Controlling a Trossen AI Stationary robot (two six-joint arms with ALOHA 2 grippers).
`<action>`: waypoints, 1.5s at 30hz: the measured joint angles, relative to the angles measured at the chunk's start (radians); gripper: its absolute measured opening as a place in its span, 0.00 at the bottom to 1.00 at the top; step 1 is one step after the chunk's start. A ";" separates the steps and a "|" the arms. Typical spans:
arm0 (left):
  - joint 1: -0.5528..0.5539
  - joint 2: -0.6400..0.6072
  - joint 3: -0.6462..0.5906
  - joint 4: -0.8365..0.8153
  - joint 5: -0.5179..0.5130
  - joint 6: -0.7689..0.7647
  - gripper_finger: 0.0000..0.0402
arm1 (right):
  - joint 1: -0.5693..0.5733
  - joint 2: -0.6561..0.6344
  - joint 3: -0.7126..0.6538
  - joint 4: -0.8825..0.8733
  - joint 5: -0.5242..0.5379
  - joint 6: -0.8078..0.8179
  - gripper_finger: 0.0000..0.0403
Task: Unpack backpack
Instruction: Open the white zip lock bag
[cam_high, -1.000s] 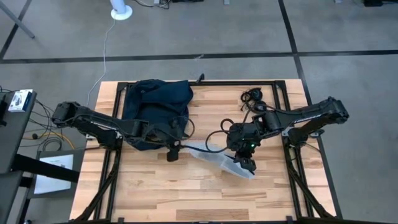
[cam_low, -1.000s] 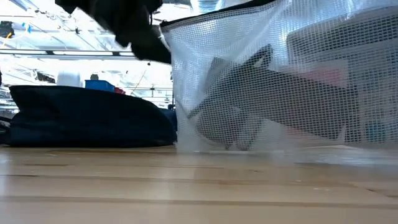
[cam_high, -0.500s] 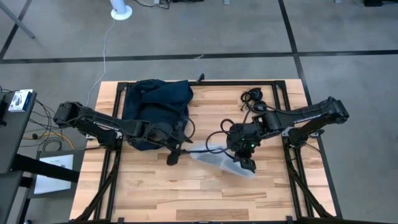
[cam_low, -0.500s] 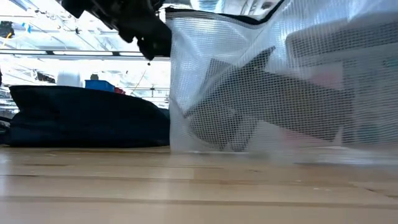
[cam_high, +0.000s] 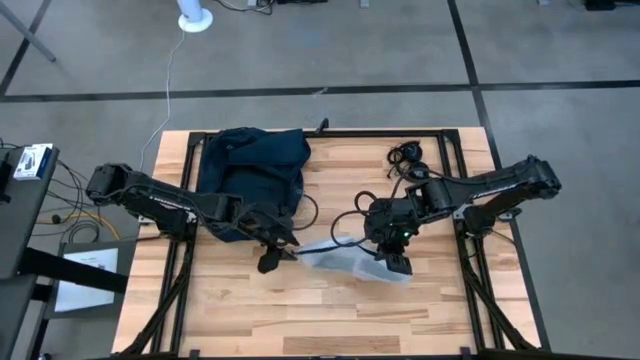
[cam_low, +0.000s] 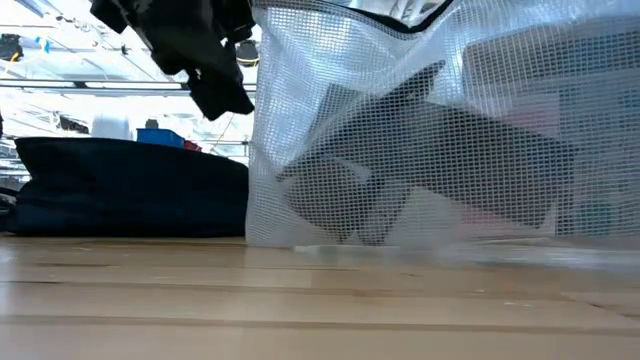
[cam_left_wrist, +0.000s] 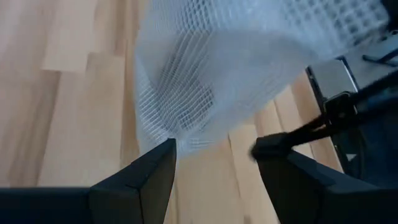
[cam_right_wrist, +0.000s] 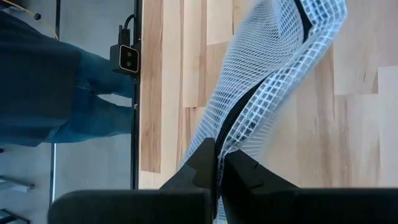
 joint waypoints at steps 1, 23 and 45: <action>-0.001 0.000 0.000 0.021 -0.007 0.006 0.52 | 0.000 0.000 0.000 0.000 0.000 0.000 0.00; -0.071 -0.004 0.000 0.148 0.085 -0.010 0.52 | 0.000 0.000 0.000 -0.002 0.020 -0.014 0.00; -0.116 0.022 0.000 0.271 -0.284 0.172 0.52 | -0.007 0.000 0.000 0.000 0.023 -0.016 0.00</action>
